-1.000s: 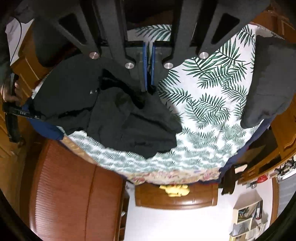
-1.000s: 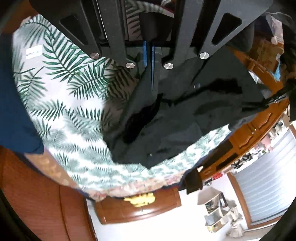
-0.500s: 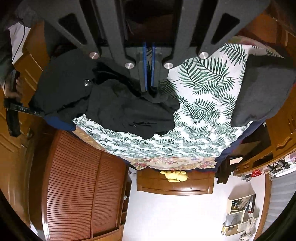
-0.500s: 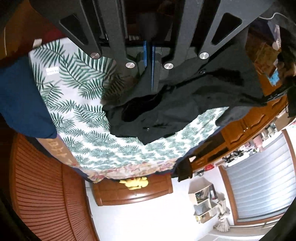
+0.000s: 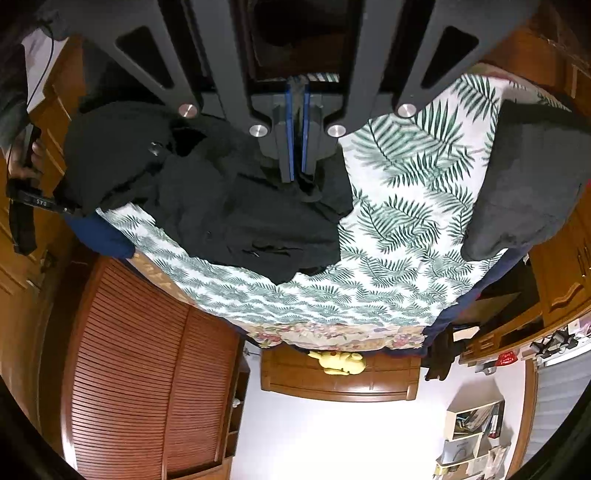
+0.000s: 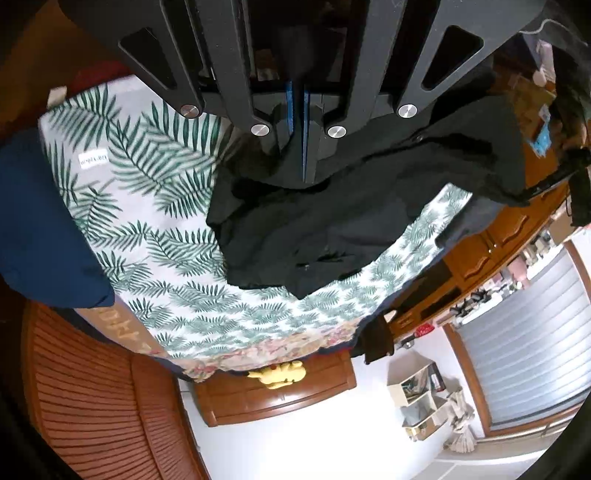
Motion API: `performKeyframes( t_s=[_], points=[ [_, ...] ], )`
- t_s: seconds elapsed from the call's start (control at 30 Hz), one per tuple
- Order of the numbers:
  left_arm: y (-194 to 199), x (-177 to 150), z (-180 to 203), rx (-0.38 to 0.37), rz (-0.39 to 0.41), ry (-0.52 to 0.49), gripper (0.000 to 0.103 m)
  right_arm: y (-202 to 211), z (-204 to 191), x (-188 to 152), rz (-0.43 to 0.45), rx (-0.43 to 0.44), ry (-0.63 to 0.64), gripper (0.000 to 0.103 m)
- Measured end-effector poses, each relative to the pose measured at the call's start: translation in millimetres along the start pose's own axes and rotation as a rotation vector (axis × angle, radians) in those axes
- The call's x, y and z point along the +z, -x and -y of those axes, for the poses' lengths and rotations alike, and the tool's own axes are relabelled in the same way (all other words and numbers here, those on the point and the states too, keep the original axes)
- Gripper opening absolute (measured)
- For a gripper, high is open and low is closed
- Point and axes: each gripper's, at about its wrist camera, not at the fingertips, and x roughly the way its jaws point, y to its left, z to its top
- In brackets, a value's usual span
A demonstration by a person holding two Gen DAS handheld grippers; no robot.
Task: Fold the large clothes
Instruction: 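Lift the hem with both tools and fold it toward the collar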
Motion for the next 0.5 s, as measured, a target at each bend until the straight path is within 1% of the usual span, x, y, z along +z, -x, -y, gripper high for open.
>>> performKeyframes(
  t_s=[0.2, 0.37, 0.5],
  points=[
    [-35.0, 29.7, -8.9, 0.018, 0.002, 0.025, 0.001, -39.8, 20.2, 28.2, -0.02, 0.024, -0.003, 0.001],
    [-76.4, 61.5, -22.2, 0.047, -0.002, 0.033, 0.001, -83.5, 35.9, 63.2, -0.021, 0.026, 0.014, 0.001],
    [-113.0, 91.1, -33.2, 0.076, -0.004, 0.028, 0.001, -122.4, 44.3, 94.3, -0.023, 0.008, 0.055, 0.001]
  ],
)
